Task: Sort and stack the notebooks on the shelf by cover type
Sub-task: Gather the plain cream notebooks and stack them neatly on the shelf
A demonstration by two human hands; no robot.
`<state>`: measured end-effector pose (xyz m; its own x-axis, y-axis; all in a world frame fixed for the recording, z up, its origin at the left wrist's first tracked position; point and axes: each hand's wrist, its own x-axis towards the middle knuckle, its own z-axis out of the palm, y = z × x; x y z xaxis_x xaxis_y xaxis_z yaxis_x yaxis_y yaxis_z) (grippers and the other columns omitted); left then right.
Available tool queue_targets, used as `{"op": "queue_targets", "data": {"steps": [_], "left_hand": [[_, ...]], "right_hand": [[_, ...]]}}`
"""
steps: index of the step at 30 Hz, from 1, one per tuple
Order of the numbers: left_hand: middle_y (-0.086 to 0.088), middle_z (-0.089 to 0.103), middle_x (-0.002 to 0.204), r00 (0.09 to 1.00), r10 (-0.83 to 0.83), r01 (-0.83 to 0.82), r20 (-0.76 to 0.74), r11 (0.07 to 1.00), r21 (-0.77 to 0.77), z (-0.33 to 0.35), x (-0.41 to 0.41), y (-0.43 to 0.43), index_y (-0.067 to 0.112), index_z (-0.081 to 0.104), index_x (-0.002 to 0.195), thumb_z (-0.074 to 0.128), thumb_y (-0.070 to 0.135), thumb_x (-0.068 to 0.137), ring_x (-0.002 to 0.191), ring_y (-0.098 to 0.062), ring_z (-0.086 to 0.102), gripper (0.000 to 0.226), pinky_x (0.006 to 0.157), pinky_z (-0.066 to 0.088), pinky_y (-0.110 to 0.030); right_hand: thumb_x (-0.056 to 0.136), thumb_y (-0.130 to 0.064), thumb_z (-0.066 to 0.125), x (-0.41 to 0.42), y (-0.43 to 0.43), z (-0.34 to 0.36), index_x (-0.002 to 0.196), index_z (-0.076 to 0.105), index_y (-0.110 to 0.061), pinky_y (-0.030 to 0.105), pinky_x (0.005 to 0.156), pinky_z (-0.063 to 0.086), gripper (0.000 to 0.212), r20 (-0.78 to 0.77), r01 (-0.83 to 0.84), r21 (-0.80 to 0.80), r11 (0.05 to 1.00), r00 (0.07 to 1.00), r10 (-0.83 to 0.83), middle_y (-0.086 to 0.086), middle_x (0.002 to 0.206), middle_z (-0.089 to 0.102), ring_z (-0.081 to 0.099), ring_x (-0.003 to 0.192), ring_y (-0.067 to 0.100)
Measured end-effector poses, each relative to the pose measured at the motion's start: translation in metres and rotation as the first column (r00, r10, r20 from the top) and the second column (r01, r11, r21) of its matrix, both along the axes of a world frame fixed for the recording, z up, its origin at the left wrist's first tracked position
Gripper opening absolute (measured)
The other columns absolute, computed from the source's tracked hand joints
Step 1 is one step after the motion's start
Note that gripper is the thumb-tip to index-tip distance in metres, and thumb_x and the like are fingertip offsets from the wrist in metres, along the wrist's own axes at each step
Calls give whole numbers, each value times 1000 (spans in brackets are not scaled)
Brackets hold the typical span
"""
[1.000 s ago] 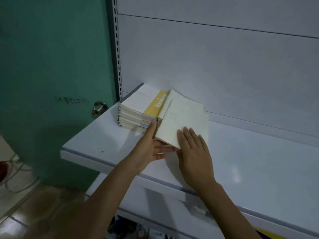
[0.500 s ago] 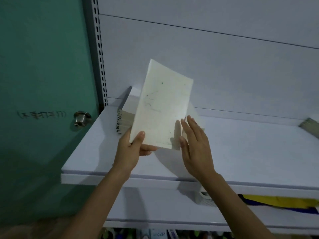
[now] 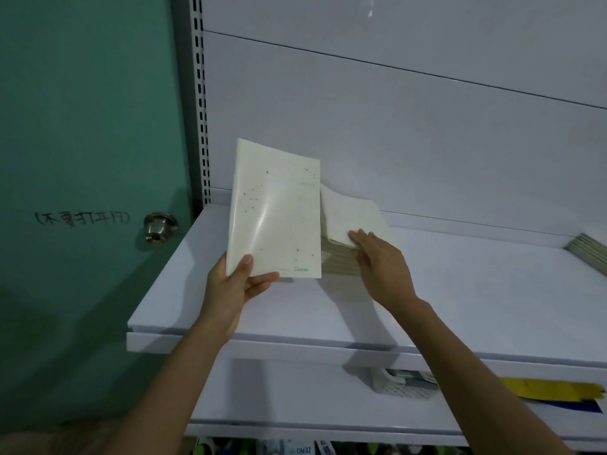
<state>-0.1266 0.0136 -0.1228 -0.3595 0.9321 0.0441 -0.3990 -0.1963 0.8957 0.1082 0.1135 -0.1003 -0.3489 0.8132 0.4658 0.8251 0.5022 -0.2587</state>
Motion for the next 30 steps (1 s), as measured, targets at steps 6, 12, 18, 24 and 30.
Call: {"op": "queue_targets", "data": {"steps": [6, 12, 18, 24, 30], "left_hand": [[-9, 66, 109, 998, -3, 2, -60, 1000, -2, 3, 7, -6, 16, 48, 127, 49, 16, 98, 81, -25, 72, 29, 62, 56, -24], [-11, 68, 105, 1000, -9, 9, -27, 1000, 6, 6, 8, -10, 18, 50, 123, 47, 13, 98, 80, -28, 72, 25, 61, 56, -23], [-8, 73, 98, 998, -56, 56, 0, 998, -7, 5, 5, -13, 23, 56, 117, 55, 12, 94, 87, -30, 71, 25, 63, 57, -26], [-7, 74, 94, 999, -44, 44, 0, 999, 7, 1, 3, -7, 24, 57, 112, 48, 32, 95, 84, -28, 72, 20, 62, 57, -26], [-8, 68, 109, 984, 0, 1, -176, 1000, 4, -3, 5, -8, 18, 53, 122, 68, 32, 79, 92, -25, 70, 48, 69, 58, -32]], "right_hand": [[103, -29, 33, -14, -29, 28, 128, 53, -21, 25, 61, 48, 33, -582, 108, -58, 992, 804, -122, 2, 94, 65, 55, 73, 6], [99, -36, 35, -67, -76, 20, 133, 54, -16, 33, 100, 44, 43, -460, -49, 304, 952, 867, 191, 6, 134, 57, 54, 124, 22], [86, -5, 65, -89, -79, -34, 128, 60, -13, 51, 99, 46, 43, -90, -207, 335, 919, 964, 250, 10, 136, 54, 49, 128, 31], [94, -18, 37, -90, -75, -37, 132, 56, -15, 48, 105, 41, 43, -66, -193, 323, 926, 972, 226, 8, 140, 51, 45, 132, 27], [96, -21, 41, -89, -75, -41, 131, 57, -13, 45, 110, 34, 40, -66, -209, 318, 925, 968, 242, 8, 140, 51, 43, 134, 26]]}}
